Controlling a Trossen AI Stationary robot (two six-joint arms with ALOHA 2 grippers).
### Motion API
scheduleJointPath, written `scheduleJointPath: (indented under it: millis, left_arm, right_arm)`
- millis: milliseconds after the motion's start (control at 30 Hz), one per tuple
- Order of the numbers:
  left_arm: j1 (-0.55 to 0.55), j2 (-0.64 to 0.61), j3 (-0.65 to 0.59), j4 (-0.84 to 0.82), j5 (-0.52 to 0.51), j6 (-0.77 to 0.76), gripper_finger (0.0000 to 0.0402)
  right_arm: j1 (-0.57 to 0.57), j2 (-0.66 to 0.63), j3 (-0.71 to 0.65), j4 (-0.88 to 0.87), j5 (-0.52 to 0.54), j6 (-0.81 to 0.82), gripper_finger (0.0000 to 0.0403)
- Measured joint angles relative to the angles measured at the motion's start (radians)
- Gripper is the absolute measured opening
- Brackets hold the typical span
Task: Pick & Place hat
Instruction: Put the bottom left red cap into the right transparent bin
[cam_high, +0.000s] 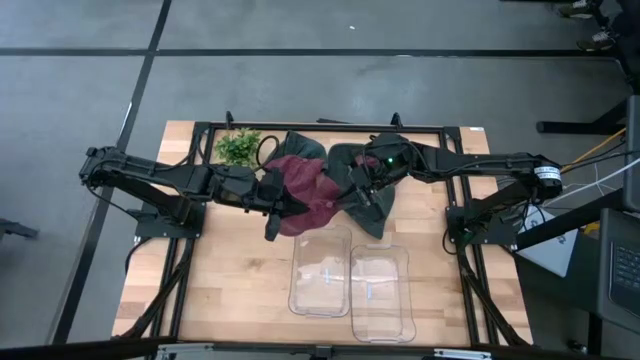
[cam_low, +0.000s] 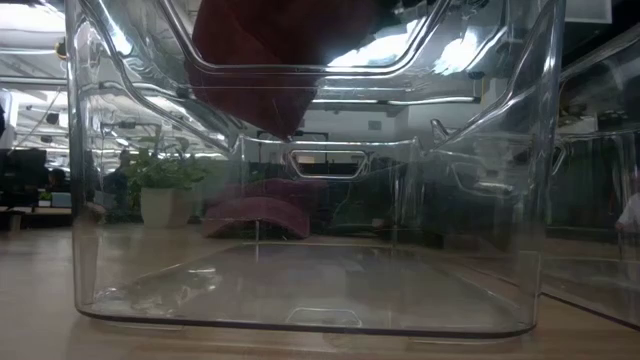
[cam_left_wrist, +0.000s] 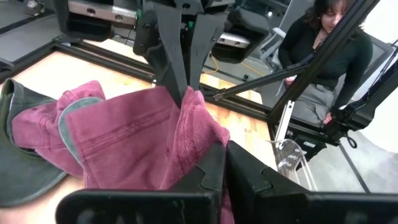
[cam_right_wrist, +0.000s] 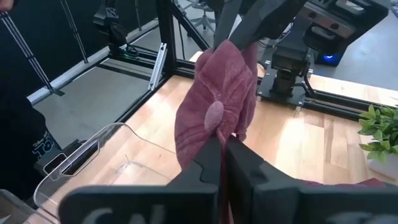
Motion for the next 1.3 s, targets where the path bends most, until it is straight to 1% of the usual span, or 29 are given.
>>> scheduleJointPath:
  millis: [133,233,467,633,767,900,1000,1133,1300]
  left_arm:
    - [0.0,0.0,0.0,0.022,0.0,0.004,0.0025]
    - [0.0,0.0,0.0,0.044,0.0,0.033,0.0044]
    - [0.0,0.0,0.0,0.072,0.002,0.036,0.0111]
    - [0.0,0.0,0.0,0.181,0.002,0.071,0.015]
    - [0.0,-0.014,0.0,0.264,0.0,0.133,0.0168]
    - [0.0,-0.03,0.0,0.289,-0.021,0.195,0.0175]
    - [0.0,-0.037,0.0,0.289,-0.031,0.217,0.0175]
    - [0.0,-0.039,0.0,0.286,-0.036,0.25,0.0174]
    - [0.001,-0.039,0.0,0.257,-0.036,0.254,0.0175]
  right_arm:
    - [0.0,0.0,0.0,-0.001,0.0,0.0,0.0006]
    - [0.0,0.0,0.0,-0.001,-0.008,0.0,0.0005]
    - [0.0,0.0,0.0,-0.001,-0.017,0.0,0.0003]
    - [0.0,-0.002,0.0,0.0,-0.016,-0.002,0.0003]
    - [0.0,-0.004,0.024,-0.026,-0.016,-0.006,0.0003]
    - [0.0,-0.004,0.103,-0.126,-0.015,-0.044,0.0003]
    - [0.0,-0.004,0.18,-0.232,-0.021,-0.072,0.0003]
    - [0.0,-0.005,0.3,-0.404,-0.119,-0.107,0.0003]
    - [0.0,-0.006,0.428,-0.631,-0.237,-0.122,0.0002]
